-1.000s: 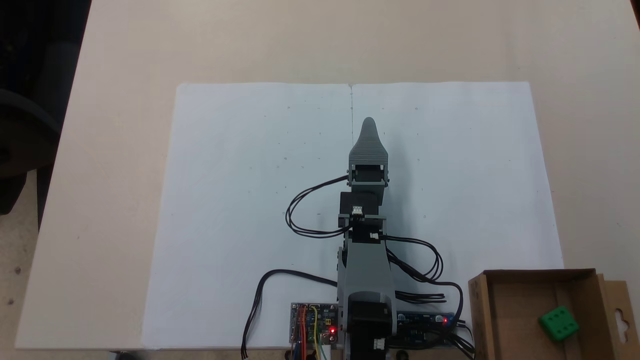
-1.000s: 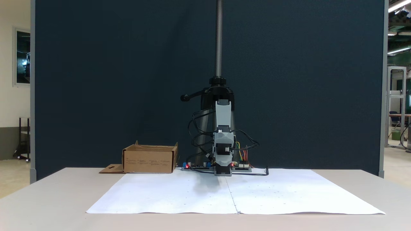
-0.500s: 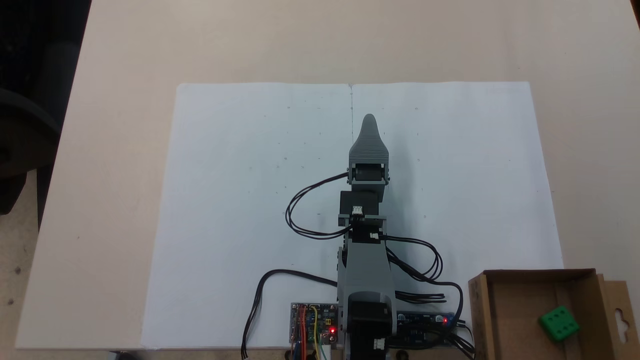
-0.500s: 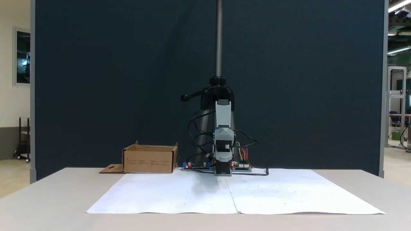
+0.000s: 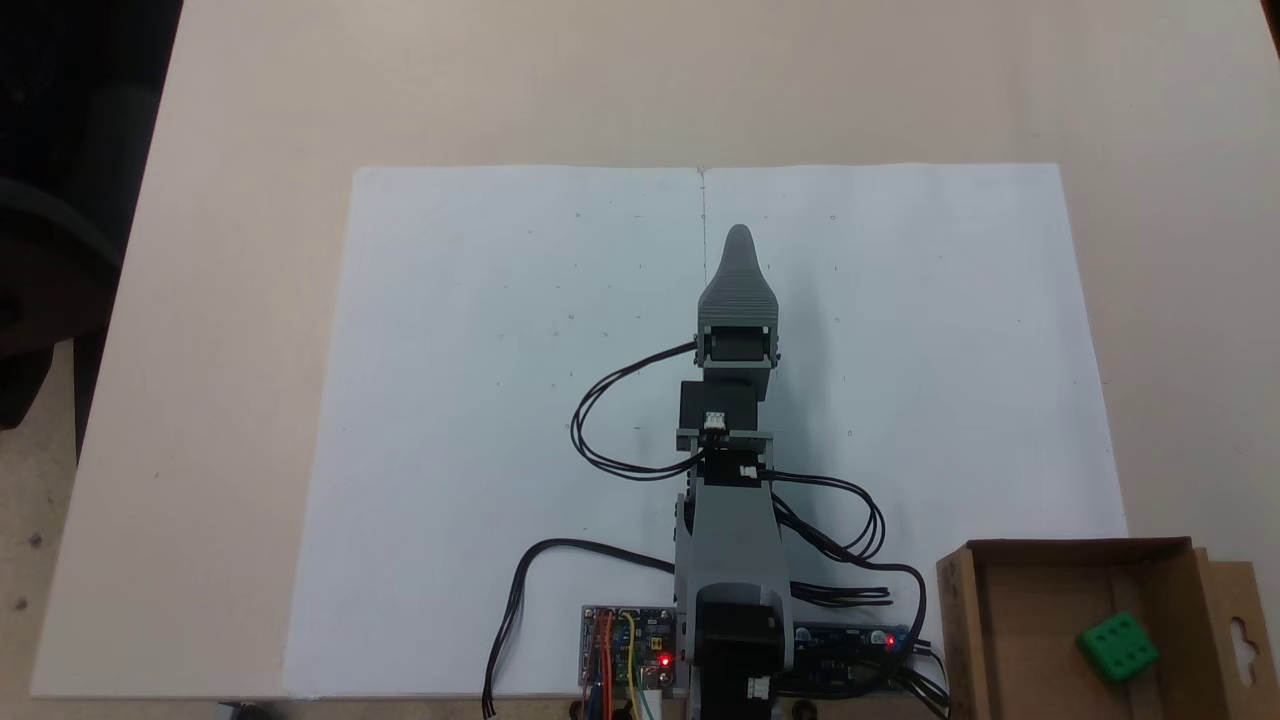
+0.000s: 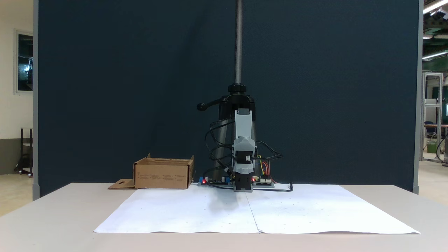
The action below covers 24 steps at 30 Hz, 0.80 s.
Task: Grasp a green dice and put it in the bin.
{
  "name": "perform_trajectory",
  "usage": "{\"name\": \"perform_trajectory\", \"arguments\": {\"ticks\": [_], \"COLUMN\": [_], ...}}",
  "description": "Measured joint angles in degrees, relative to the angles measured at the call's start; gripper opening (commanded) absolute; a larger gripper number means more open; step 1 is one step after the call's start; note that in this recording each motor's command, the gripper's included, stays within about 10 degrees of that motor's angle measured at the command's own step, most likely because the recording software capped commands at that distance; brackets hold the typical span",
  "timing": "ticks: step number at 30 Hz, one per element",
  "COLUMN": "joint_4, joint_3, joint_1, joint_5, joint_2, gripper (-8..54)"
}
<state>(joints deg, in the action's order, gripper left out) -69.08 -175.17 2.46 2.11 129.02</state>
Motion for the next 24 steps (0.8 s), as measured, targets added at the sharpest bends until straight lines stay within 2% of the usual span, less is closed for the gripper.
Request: {"name": "perform_trajectory", "arguments": {"ticks": [24], "joint_4": [-2.1], "joint_3": [0.0], "joint_1": [0.0], "joint_5": [-0.1], "joint_2": [0.0], "gripper": [46.1]}}
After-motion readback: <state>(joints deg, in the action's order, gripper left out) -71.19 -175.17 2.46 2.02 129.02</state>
